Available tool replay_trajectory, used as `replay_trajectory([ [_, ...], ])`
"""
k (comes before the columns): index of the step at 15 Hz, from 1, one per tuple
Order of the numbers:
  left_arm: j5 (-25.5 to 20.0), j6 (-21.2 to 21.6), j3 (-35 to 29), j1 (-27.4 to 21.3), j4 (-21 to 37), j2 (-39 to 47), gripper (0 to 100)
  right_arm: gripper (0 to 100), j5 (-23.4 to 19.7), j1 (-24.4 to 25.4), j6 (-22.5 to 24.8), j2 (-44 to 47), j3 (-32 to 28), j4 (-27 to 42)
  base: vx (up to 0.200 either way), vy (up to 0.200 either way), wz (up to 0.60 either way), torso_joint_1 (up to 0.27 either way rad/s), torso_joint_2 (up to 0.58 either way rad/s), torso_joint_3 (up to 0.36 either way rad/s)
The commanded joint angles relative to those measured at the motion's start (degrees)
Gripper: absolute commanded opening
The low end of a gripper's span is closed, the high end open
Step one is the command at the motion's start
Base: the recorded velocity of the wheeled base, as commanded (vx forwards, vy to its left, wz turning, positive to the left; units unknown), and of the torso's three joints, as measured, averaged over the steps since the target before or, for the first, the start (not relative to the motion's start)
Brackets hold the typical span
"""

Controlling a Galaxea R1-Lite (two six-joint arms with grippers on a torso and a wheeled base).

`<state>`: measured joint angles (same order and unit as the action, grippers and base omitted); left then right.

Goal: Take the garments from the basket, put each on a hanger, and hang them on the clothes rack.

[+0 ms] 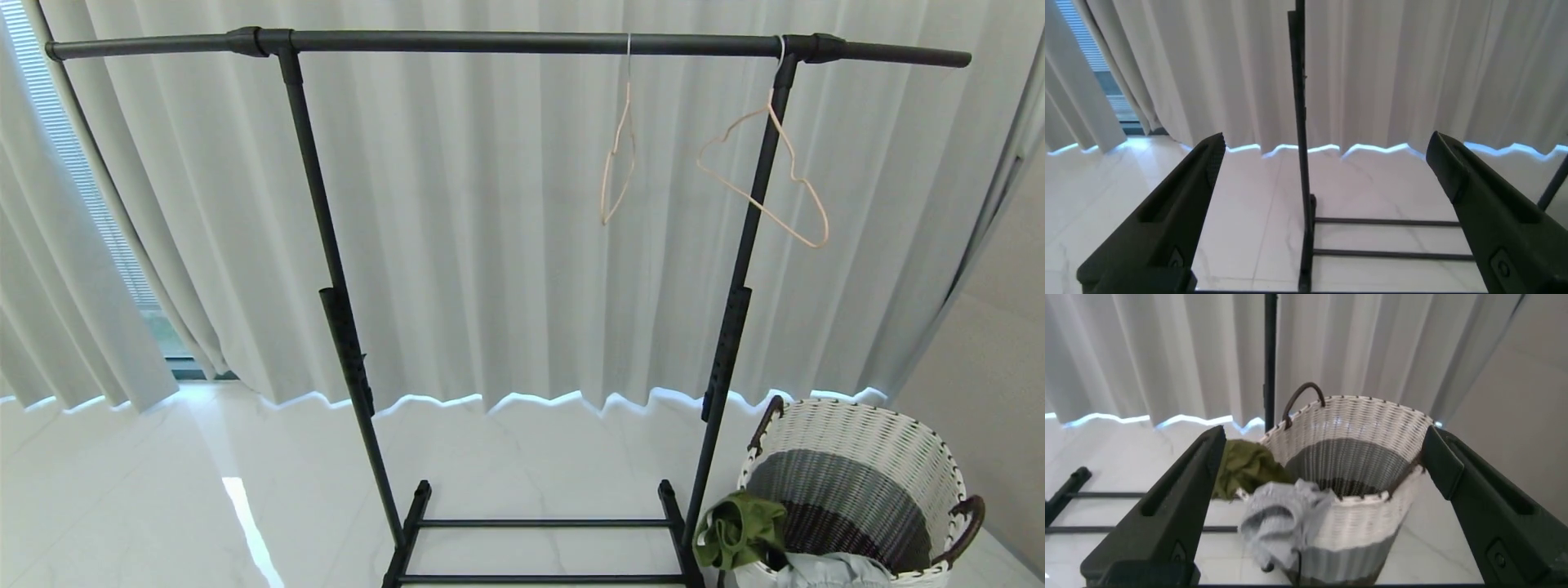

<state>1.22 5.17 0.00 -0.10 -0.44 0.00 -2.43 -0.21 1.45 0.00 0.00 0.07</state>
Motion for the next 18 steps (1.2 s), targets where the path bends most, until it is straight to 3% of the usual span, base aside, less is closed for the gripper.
replay_trajectory([
  [1,0.0,0.0,0.0,0.0,0.0,0.1,100,100,0.0,0.0,0.0,0.0,0.0,0.0,0.0,0.0,0.0,0.0,0.0,0.0],
  [5,0.0,-0.2,0.0,0.0,0.0,0.1,100,100,-0.3,0.0,-0.1,0.0,0.0,-0.5,0.0,0.0,0.0,0.0,0.0,0.0],
  [7,0.0,-0.2,0.0,0.0,0.0,0.1,100,100,-3.9,0.0,3.3,0.3,-0.4,-0.4,0.0,0.0,0.0,0.0,0.0,0.0],
  [8,0.0,-0.2,0.0,0.0,-0.1,0.1,100,100,-9.5,1.1,3.0,3.1,-5.2,0.1,0.0,0.0,0.0,0.0,0.0,0.0],
  [9,0.0,-0.2,0.0,0.0,0.0,0.1,100,100,-11.9,1.9,2.5,10.0,-10.5,1.0,0.0,0.0,0.0,0.0,0.0,0.0],
  [10,0.0,-0.2,0.0,0.0,0.0,0.1,100,100,-11.6,2.1,3.5,18.6,-14.3,1.2,0.0,0.0,0.0,0.0,0.0,0.0],
  [13,0.0,-0.2,0.0,0.0,0.0,0.1,100,100,-11.5,-1.2,13.4,41.0,-16.6,2.0,0.0,0.0,0.0,0.0,0.0,0.0],
  [14,0.0,-0.2,0.0,0.0,0.0,0.1,100,100,-10.9,-4.3,22.8,51.5,-15.8,2.0,0.0,0.0,0.0,0.0,0.0,0.0],
  [16,0.0,-0.2,0.0,0.0,-0.1,0.1,100,100,-7.9,-8.1,35.7,61.6,-13.7,1.1,0.0,0.0,0.0,0.0,0.0,0.0],
  [18,0.0,-0.6,0.0,0.0,-0.1,0.0,100,100,-7.7,-10.4,41.7,69.2,-10.1,-2.0,0.0,0.0,0.0,0.0,0.0,0.0],
])
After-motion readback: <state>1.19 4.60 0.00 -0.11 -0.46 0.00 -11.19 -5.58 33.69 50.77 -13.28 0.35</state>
